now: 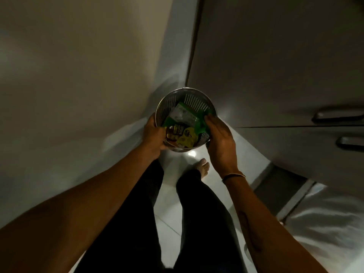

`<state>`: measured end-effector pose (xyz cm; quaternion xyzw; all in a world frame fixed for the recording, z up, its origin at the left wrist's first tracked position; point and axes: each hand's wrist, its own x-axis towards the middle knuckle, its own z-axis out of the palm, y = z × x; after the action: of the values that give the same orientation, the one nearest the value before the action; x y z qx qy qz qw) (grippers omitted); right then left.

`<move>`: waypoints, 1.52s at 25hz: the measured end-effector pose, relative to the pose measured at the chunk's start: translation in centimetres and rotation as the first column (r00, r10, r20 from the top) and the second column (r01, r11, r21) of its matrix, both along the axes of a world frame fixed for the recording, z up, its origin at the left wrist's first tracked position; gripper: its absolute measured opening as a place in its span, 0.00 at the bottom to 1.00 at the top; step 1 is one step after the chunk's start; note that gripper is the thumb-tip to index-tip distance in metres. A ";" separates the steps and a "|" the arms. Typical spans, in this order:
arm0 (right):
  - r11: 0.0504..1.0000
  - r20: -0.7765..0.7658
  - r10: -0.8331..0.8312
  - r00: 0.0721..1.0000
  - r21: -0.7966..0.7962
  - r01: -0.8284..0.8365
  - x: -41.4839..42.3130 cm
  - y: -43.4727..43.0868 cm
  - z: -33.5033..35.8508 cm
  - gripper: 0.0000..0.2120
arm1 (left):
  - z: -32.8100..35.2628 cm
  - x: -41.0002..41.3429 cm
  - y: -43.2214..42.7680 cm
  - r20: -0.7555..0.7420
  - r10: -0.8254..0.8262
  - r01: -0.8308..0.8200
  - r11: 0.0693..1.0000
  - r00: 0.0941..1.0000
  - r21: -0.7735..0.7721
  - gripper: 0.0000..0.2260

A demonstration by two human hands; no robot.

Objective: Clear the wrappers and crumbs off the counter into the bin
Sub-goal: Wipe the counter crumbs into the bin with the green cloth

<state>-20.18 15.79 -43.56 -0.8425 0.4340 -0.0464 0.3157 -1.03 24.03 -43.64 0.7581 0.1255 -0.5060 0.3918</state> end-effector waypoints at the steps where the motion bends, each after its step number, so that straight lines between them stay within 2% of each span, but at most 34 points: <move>1: 1.000 -0.009 0.004 1.000 0.030 -0.004 -0.3 0.0 -3.2 0.31 | -3.2 0.1 0.1 -0.030 -0.002 0.002 1.000 1.000 0.003 0.23; 6: 0.993 -0.046 0.116 0.992 -0.019 -0.117 0.1 -1.8 -17.7 0.30 | -17.6 0.1 -1.0 -0.069 0.011 -0.011 1.000 0.998 0.000 0.20; 9: 0.990 -0.085 0.110 0.990 -0.074 -0.117 0.9 -3.8 -22.5 0.30 | -22.9 1.0 -2.7 -0.048 -0.006 0.003 0.998 0.999 -0.055 0.19; 13: 0.964 -0.089 0.100 0.991 -0.237 -0.119 2.8 -6.9 -24.9 0.26 | -26.3 2.6 -5.6 -0.003 -0.058 0.056 0.981 0.998 -0.187 0.25; 16: 0.964 -0.142 0.101 0.985 -0.232 -0.132 3.6 -9.2 -24.7 0.30 | -26.4 3.0 -6.8 0.032 -0.118 0.122 0.976 0.992 -0.181 0.25; 19: 0.964 -0.136 0.152 0.979 -0.197 -0.177 3.5 -8.5 -22.6 0.27 | -25.1 2.7 -5.8 0.124 -0.226 0.243 0.959 0.966 -0.146 0.30; 21: 0.963 -0.131 0.153 0.980 -0.204 -0.178 3.0 -7.2 -19.9 0.30 | -22.4 2.0 -4.8 0.283 -0.439 0.462 0.887 0.853 -0.016 0.32; 23: 0.974 -0.131 0.128 0.983 -0.169 -0.149 2.6 -5.8 -15.8 0.34 | -17.6 0.7 -3.8 0.404 -0.636 0.659 0.745 0.657 0.100 0.33; 26: 0.994 -0.141 0.051 0.989 -0.088 -0.063 2.3 -3.7 -7.7 0.36 | -8.5 -0.4 -2.1 0.574 -0.737 0.819 0.543 0.358 0.186 0.33; 28: 0.999 -0.136 -0.013 0.991 -0.051 0.006 2.7 -2.8 -0.8 0.36 | -1.7 -0.2 -1.7 0.631 -0.764 0.855 0.414 0.139 0.312 0.33; 29: 0.998 -0.121 -0.049 0.991 -0.055 0.043 2.9 -2.5 3.3 0.36 | 2.5 0.1 -1.7 0.647 -0.760 0.854 0.373 0.057 0.362 0.34; 31: 0.987 -0.058 -0.124 0.991 -0.111 0.117 3.3 -2.4 11.7 0.36 | 11.0 0.4 -2.5 0.698 -0.714 0.842 0.346 -0.050 0.414 0.33; 33: 0.964 0.043 -0.173 0.984 -0.196 0.178 3.2 -2.6 19.5 0.36 | 18.3 0.4 -3.7 0.769 -0.629 0.839 0.356 -0.111 0.412 0.32; 36: 0.911 0.217 -0.225 0.950 -0.299 0.284 1.9 -3.3 28.8 0.38 | 25.9 -0.1 -6.6 0.869 -0.461 0.833 0.398 -0.180 0.384 0.33; 38: 0.854 0.330 -0.280 0.902 -0.343 0.391 -0.7 -5.0 34.1 0.44 | 30.4 -1.2 -10.0 0.909 -0.326 0.848 0.372 -0.261 0.377 0.34</move>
<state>-20.88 10.81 -9.44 -0.7853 0.5097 -0.3027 0.1788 -2.25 14.07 -13.21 0.7156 -0.6662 -0.0599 0.2011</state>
